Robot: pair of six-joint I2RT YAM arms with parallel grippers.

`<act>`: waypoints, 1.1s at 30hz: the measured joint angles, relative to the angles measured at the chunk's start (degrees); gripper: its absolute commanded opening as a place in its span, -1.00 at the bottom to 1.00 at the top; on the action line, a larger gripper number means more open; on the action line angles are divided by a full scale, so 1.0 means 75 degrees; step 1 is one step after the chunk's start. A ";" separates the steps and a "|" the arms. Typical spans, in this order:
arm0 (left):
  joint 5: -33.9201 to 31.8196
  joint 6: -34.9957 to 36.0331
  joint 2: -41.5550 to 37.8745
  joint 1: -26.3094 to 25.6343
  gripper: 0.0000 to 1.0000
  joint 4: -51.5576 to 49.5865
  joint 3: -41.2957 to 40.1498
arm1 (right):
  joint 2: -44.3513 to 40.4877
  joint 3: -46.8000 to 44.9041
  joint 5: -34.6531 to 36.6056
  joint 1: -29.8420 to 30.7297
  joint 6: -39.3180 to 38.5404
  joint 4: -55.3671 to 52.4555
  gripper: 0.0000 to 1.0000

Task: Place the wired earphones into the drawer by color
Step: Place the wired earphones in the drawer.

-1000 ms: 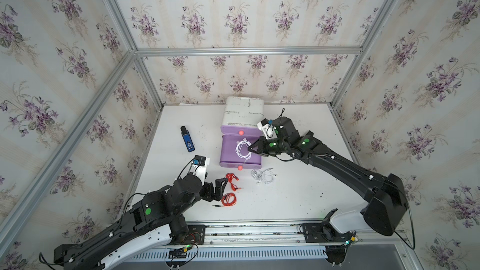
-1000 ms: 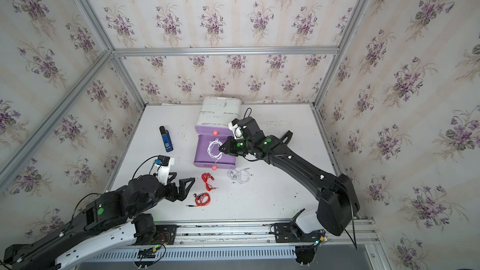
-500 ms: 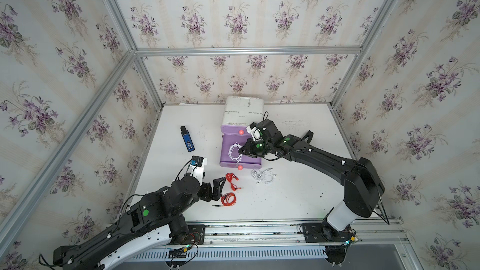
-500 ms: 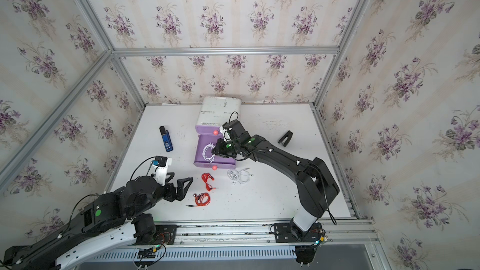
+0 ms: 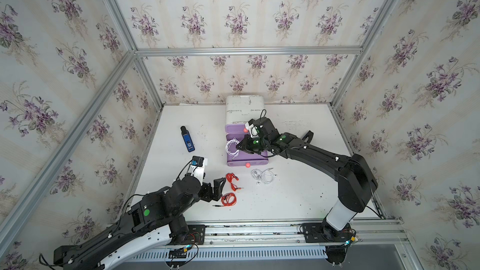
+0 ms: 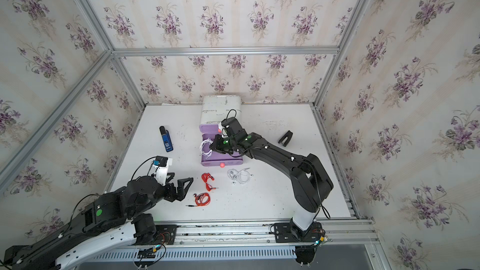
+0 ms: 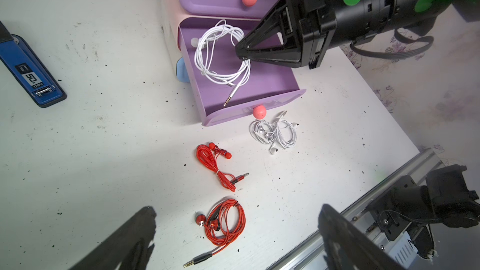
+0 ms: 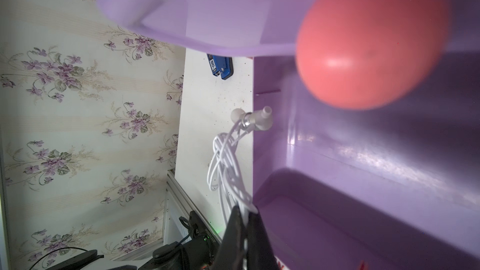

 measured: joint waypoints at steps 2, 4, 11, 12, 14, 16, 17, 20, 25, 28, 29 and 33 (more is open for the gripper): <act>-0.0003 0.0000 -0.0017 0.0000 1.00 0.0000 -0.0003 | -0.0125 -0.0015 0.0128 -0.0017 0.0017 0.0000 -1.00; -0.0009 0.0000 -0.0035 0.0000 1.00 0.0000 -0.0017 | -0.0303 -0.0085 0.0181 -0.0032 0.0044 0.0038 -1.00; -0.0026 0.0000 -0.0041 0.0000 1.00 0.0003 -0.0093 | -0.1110 -0.1029 0.0551 -0.0175 0.0393 0.0242 -1.00; -0.0026 0.0000 -0.0029 0.0000 1.00 0.0003 -0.0096 | -0.1250 -0.1241 0.0644 -0.0242 0.0452 0.0277 -1.00; -0.0023 0.0000 -0.0012 0.0000 1.00 0.0009 -0.0102 | -0.1507 -0.1582 0.0842 -0.0350 0.0653 0.0370 -1.00; -0.0023 0.0000 0.0000 0.0000 1.00 0.0026 -0.0114 | -0.1746 -0.1836 0.1020 -0.0463 0.0740 0.0475 -1.00; -0.0020 0.0000 0.0006 0.0000 1.00 0.0044 -0.0122 | -0.1839 -0.1932 0.1119 -0.0516 0.0839 0.0571 -1.00; -0.0020 0.0003 0.0067 0.0000 1.00 0.0093 -0.0137 | -0.2022 -0.2180 0.1373 -0.0638 0.1017 0.0918 -1.00; -0.0023 0.0029 0.0207 0.0000 1.00 0.0265 -0.0149 | -0.1856 -0.2349 0.1472 -0.0691 0.1099 0.1311 -1.00; -0.0114 0.0178 0.0335 0.0067 1.00 0.0484 -0.0087 | -0.1824 -0.2591 0.1486 -0.0691 0.1209 0.1416 -1.00; -0.0122 0.0256 0.0434 0.0172 1.00 0.0597 0.0009 | -0.1824 -0.2678 0.1489 -0.0691 0.1221 0.1416 -1.00; 0.0187 0.0769 0.1297 0.1011 1.00 0.1279 0.0775 | -0.1824 -0.2911 0.1542 -0.0691 0.1253 0.1486 -1.00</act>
